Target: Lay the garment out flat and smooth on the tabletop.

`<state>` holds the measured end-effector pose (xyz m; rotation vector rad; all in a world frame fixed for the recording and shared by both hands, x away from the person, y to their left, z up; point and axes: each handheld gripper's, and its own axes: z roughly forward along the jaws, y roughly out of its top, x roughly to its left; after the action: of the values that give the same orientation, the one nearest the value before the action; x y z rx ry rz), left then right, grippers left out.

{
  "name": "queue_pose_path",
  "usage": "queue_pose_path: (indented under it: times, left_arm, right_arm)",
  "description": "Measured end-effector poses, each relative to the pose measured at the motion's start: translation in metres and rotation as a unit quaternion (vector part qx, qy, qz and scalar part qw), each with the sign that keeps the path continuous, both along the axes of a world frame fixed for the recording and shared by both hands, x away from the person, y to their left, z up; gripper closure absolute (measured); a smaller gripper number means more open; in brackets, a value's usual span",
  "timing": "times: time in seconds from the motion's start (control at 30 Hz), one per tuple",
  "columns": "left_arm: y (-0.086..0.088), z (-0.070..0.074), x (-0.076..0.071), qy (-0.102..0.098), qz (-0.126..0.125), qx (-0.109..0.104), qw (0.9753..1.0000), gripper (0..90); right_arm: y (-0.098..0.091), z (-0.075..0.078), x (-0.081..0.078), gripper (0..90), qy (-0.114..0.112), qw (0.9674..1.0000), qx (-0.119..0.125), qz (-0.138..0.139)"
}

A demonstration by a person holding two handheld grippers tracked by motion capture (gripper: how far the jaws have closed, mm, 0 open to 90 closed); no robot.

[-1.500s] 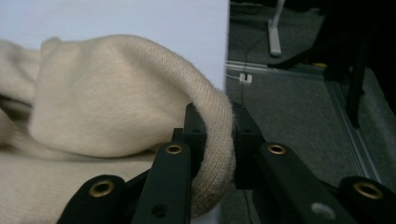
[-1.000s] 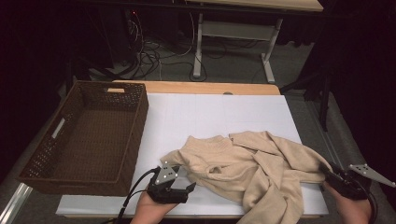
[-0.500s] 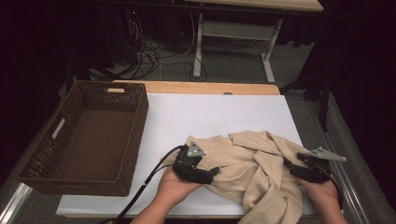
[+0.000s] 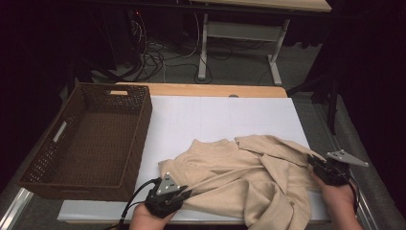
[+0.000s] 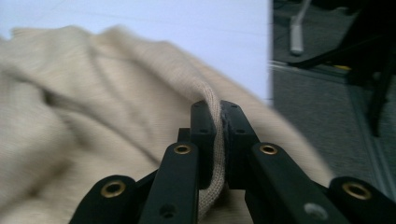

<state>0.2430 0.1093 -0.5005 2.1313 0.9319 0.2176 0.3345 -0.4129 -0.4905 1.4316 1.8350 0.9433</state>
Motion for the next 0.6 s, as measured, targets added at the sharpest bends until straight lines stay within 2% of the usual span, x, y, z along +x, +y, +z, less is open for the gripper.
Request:
queue_pose_path:
  times: [0.07,0.13,0.17,0.23,0.3,0.33,0.4,0.43,0.47,0.5,0.53,0.57,0.6]
  left_arm:
    - [0.008,-0.003,-0.006,0.01,0.01,0.003,0.9999,74.2]
    - [0.011,-0.005,-0.01,0.015,0.011,-0.008,0.9998,72.7]
    - [0.011,-0.004,-0.01,0.013,0.011,-0.013,0.9998,68.8]
    - [0.01,0.002,-0.009,-0.001,0.013,-0.028,0.9995,55.2]
    - [0.007,0.011,-0.004,-0.025,0.019,-0.046,0.9984,41.9]
    - [0.006,0.014,0.0,-0.029,0.024,-0.05,0.998,35.4]
    - [0.0,0.02,0.014,-0.03,0.035,-0.058,0.9973,29.7]
    - [-0.002,0.02,0.021,-0.03,0.039,-0.054,0.9973,28.7]
    - [-0.007,0.018,0.031,-0.028,0.049,-0.039,0.9976,28.1]
    - [-0.007,0.018,0.031,-0.028,0.049,-0.039,0.9976,25.8]
    - [-0.01,0.013,0.039,-0.021,0.058,-0.022,0.9978,22.3]
    - [-0.012,0.007,0.045,-0.009,0.068,-0.006,0.9976,22.3]
    - [-0.013,-0.002,0.05,0.006,0.08,0.012,0.9967,20.6]
  right_arm:
    - [-0.015,0.003,-0.004,85.6,-0.004,0.9998,0.003,-0.021]
    - [-0.032,0.006,-0.012,85.6,-0.009,0.9988,0.002,-0.049]
    - [-0.04,0.008,-0.016,85.5,-0.01,0.9983,0.003,-0.057]
    - [-0.049,0.01,-0.023,84.8,-0.009,0.998,0.008,-0.062]
    - [-0.047,0.012,-0.029,78.8,-0.014,0.9987,0.008,-0.049]
    - [-0.044,0.014,-0.031,72.6,-0.018,0.9989,0.013,-0.042]
    - [-0.03,0.017,-0.028,61.4,-0.023,0.9995,0.021,-0.01]
    - [-0.021,0.019,-0.026,56.5,-0.025,0.9995,0.02,0.005]
    - [-0.01,0.02,-0.022,54.0,-0.026,0.9993,0.019,0.018]
    - [0.002,0.02,-0.017,52.4,-0.026,0.9988,0.021,0.037]
    - [0.013,0.02,-0.011,50.7,-0.022,0.9981,0.022,0.053]
    - [0.013,0.02,-0.011,50.7,-0.022,0.9981,0.022,0.053]
    - [0.024,0.018,-0.005,49.0,-0.016,0.9974,0.023,0.066]
